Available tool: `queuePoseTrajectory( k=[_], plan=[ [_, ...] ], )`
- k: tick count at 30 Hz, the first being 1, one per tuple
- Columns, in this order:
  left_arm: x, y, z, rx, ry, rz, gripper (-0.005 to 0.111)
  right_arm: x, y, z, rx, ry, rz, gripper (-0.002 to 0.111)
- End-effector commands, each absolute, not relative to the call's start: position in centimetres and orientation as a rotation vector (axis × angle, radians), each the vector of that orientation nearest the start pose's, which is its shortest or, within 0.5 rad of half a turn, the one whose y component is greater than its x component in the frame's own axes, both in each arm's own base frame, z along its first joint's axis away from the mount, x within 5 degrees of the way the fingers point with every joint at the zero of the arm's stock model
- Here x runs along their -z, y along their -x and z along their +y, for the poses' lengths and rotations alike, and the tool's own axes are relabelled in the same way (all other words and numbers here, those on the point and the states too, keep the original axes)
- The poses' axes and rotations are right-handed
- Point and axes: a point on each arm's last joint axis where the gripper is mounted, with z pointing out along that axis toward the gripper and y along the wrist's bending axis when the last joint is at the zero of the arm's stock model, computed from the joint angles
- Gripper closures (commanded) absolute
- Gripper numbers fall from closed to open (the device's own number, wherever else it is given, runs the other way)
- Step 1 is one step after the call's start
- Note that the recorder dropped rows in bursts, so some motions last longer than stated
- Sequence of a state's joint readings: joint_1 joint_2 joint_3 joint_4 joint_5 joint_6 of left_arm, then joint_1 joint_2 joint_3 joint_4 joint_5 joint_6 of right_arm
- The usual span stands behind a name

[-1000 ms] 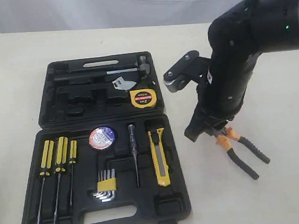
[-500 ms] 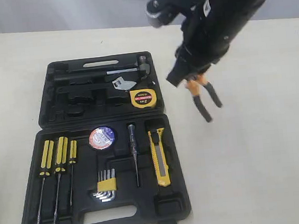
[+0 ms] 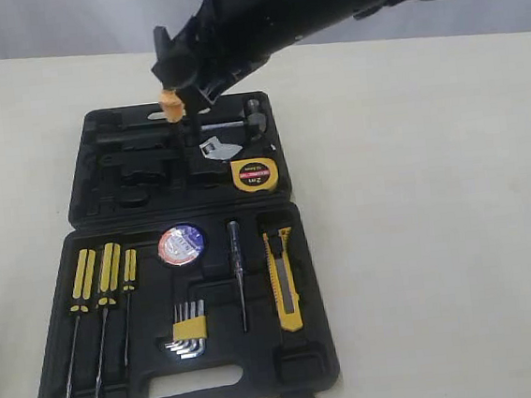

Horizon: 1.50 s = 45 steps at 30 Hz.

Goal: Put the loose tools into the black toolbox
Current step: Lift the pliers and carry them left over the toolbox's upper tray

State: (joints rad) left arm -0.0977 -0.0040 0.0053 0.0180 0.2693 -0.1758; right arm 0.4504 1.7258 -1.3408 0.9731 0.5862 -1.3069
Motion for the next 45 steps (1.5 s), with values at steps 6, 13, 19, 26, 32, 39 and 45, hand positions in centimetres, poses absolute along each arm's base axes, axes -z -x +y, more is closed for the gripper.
queuePoseTrajectory(
  k=[6,13,19,26,32,39,45],
  plan=[
    [-18.9,-5.5,-0.5,0.182,0.049,1.757,0.107,-25.6,-36.0,23.7,-0.781,1.109,1.592,0.109],
    [-18.9,-5.5,-0.5,0.191,0.054,1.757,0.107,-21.7,-36.5,25.3,-0.959,1.196,1.489,0.109],
    [-18.9,-5.5,-0.5,0.191,0.054,1.757,0.107,-20.0,-37.2,25.7,-0.993,1.202,1.504,0.109],
    [-18.9,-5.5,-0.5,0.191,0.054,1.757,0.107,-20.9,-38.8,26.5,-0.96,1.199,1.45,0.109],
    [-18.9,-5.5,-0.5,0.187,0.051,1.755,0.107,-19.2,-40.0,27.7,-0.962,1.206,1.457,0.109],
    [-18.9,-5.5,-0.5,0.187,0.051,1.755,0.107,-16.6,-40.3,29.0,-0.969,1.222,1.496,0.109],
    [-18.9,-5.5,-0.5,0.187,0.051,1.755,0.107,-16.4,-40.4,28.9,-0.96,1.218,1.507,0.109]
  ],
)
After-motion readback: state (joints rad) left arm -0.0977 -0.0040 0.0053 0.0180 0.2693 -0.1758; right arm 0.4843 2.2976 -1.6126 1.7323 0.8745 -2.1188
